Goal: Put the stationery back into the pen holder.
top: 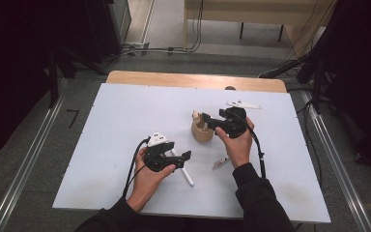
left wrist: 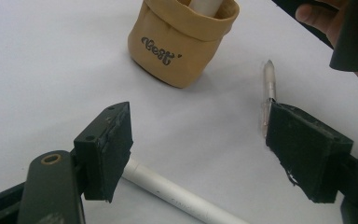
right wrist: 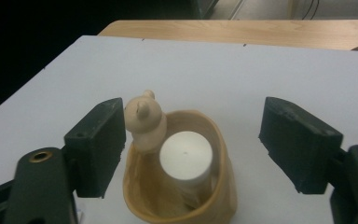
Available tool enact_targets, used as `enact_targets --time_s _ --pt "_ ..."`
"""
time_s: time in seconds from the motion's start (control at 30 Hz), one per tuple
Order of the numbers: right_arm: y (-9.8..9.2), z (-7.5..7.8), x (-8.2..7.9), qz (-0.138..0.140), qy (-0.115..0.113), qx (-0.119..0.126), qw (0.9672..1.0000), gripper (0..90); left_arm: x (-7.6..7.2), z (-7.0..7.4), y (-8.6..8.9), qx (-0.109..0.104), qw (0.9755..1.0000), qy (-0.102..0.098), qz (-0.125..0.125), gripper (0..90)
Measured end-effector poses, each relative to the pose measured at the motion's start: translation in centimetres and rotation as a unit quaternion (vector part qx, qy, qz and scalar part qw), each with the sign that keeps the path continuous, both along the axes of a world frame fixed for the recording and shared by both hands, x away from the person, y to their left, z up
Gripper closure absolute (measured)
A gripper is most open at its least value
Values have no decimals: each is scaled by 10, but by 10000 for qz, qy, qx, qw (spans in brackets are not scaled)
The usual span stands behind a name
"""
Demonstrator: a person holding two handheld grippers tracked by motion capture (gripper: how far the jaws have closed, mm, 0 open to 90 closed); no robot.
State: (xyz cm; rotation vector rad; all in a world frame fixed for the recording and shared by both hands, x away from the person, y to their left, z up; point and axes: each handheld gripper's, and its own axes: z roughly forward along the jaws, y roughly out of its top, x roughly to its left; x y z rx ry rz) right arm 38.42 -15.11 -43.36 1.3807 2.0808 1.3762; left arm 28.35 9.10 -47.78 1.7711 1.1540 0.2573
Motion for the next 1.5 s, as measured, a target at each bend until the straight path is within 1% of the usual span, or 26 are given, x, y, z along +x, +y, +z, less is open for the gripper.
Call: enact_targets --time_s 0.1,0.2,0.4,0.5,0.67,0.77,0.93,1.13,1.27,1.4,1.5 --pt "-4 -1 -5 24 -21 -54 10000 182 0 -1 0 -2 10000 9 14 235" --pt "-8 -2 -9 -1 -41 -48 10000 181 0 -1 -1 25 10000 7 17 235" --pt "-17 1 -21 -15 -120 -82 9999 169 1 -1 1 19 10000 0 48 235" --pt "-23 3 -28 -36 -179 -130 9997 157 1 -1 2 15 10000 6 64 235" --pt "-30 3 -39 -153 -216 -299 9992 122 0 -1 5 43 9999 -3 99 234" --pt "-34 -1 -45 -200 -215 -397 9988 105 0 -2 8 65 9999 15 142 234" --pt "-41 -11 -53 -247 -118 -565 9980 94 1 -3 15 86 9997 25 225 225" --pt "-50 -22 -58 -322 -14 -632 9975 94 0 -4 21 110 9994 50 319 214" --pt "-54 -26 -61 -354 7 -690 9970 93 0 -4 24 138 9993 51 352 205" --pt "-61 -31 -66 -539 20 -674 9963 94 0 -5 28 129 9991 45 404 204" --pt "-65 -37 -69 -735 71 -729 9946 95 0 -5 30 139 9989 62 435 204"
